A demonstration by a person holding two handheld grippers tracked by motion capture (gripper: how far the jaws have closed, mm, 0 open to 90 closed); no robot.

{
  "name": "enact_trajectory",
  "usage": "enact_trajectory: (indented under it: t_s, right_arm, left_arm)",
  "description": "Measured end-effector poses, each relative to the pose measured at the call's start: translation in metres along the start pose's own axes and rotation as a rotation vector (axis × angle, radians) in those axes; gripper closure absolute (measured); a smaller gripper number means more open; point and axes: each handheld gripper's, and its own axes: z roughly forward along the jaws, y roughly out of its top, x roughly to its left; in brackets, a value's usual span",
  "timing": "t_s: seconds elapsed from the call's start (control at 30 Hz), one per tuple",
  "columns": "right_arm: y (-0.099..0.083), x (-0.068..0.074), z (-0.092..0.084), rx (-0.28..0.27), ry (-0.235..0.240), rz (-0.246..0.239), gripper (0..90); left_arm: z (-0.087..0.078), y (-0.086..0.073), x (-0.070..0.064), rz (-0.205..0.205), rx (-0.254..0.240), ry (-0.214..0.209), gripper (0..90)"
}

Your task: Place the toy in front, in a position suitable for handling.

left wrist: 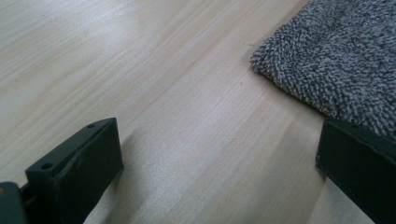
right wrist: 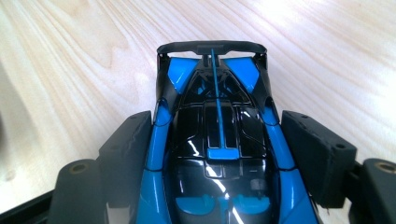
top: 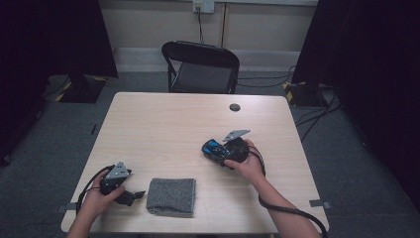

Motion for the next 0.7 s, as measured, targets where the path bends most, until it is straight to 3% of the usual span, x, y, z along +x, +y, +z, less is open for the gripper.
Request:
enact_trajectory:
  t_s: [0.33, 0.7]
  right_arm:
    - [-0.014, -0.008, -0.001, -0.013, -0.003, -0.015, 26.8]
    - [-0.019, -0.01, 0.0, -0.012, 0.007, -0.04, 26.8]
  left_arm:
    - [0.0, 0.0, 0.0, 0.0, 0.0, 0.0, 0.0]
    - [0.0, 0.0, 0.0, 0.0, 0.0, 0.0, 0.0]
